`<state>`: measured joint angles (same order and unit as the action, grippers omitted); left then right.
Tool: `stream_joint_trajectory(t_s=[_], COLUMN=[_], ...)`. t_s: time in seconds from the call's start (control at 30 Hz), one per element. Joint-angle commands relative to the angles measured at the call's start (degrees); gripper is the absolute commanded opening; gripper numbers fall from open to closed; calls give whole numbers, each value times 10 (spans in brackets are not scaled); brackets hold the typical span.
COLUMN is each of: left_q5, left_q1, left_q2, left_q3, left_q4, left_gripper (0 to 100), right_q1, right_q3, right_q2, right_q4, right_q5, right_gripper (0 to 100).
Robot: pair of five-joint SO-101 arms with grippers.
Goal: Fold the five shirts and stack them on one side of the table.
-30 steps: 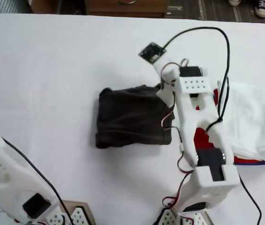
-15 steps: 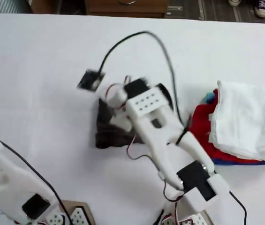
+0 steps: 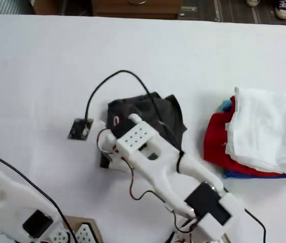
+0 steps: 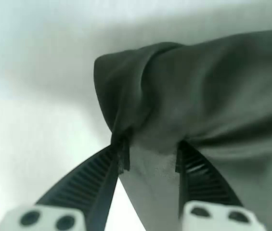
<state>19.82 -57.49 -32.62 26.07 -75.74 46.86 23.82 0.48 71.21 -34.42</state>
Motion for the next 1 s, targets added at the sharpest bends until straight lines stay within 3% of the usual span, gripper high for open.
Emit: stream_joint_trajectory(t_s=[0.0, 0.23, 0.43, 0.63, 0.97], left_q5=[4, 5, 5, 6, 6], left_q1=[-4, -3, -1, -8, -13], left_q2=[-4, -16, -16, -13, -16], left_q3=[6, 6, 7, 7, 7], left_q4=[5, 5, 4, 3, 4], left_gripper=[241, 241, 241, 241, 241], right_q1=[-42, -170, -156, -106, -148], right_q3=[-33, -215, -397, -586, -839], right_q2=[-54, -22, 192, 377, 571], right_q4=[5, -44, -36, 60, 79], right_q5=[-12, -48, 8, 14, 11], right_gripper=[169, 166, 79, 94, 94])
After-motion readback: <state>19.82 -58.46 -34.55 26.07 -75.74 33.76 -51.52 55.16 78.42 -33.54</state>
